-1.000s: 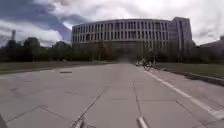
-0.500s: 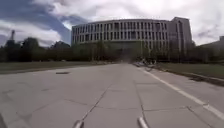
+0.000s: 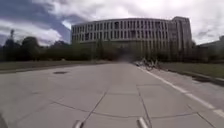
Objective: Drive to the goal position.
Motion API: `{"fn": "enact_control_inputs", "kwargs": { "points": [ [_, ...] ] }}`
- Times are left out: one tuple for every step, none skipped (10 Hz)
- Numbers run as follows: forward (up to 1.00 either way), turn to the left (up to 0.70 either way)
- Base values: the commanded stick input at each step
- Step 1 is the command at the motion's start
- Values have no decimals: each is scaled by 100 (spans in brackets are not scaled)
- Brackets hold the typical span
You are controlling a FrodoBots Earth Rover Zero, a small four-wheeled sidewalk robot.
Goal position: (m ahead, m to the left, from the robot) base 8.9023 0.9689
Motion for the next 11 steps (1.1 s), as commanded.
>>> {"fn": "enact_control_inputs", "kwargs": {
  "points": [
    [70,0],
    [70,0],
    [70,0],
    [70,0],
    [70,0],
    [70,0],
    [70,0],
    [70,0],
    [70,0],
    [70,0],
    [70,0]
  ]
}}
